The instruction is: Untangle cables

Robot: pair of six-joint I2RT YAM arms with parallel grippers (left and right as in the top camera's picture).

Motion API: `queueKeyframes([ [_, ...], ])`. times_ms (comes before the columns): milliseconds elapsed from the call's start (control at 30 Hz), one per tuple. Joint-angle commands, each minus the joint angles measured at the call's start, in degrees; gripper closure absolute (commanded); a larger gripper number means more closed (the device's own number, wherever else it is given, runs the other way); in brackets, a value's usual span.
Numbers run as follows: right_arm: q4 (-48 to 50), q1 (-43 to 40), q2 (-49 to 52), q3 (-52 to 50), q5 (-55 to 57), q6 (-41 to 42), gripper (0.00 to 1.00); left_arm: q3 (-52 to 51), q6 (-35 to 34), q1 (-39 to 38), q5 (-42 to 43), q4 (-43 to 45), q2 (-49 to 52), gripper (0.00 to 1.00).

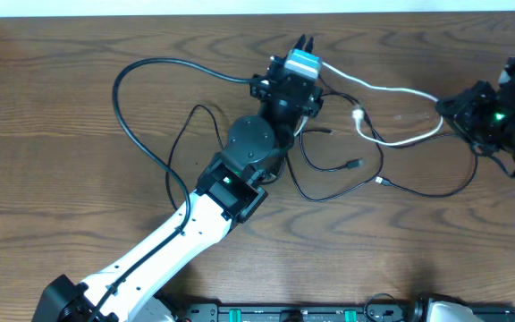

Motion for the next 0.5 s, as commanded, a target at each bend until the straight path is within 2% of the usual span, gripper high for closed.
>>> queueKeyframes([
  [0, -1.42, -0.20, 3.98, 0.35, 1.07, -5.70, 0.88, 0.35, -1.11, 0.35, 0.94, 4.96, -1.14, 0.92],
  [100, -2.19, 0.35, 6.97, 0.35, 1.05, -6.29, 0.86, 0.35, -1.11, 0.35, 0.94, 8.26, -1.14, 0.92],
  [200, -2.16, 1.81, 9.99, 0.35, 1.05, -6.51, 0.93, 0.35, -1.84, 0.35, 0.94, 10.05, -1.14, 0.92],
  [300, -1.66, 3.23, 11.45, 0.35, 1.07, -6.49, 0.94, 0.35, -5.64, 0.35, 1.73, 8.50, -1.14, 0.92],
  [467, -0.85, 3.87, 11.56, 0.35, 1.07, -6.49, 0.92, 0.33, -5.44, 0.37, 2.43, 5.57, -1.03, 0.92],
])
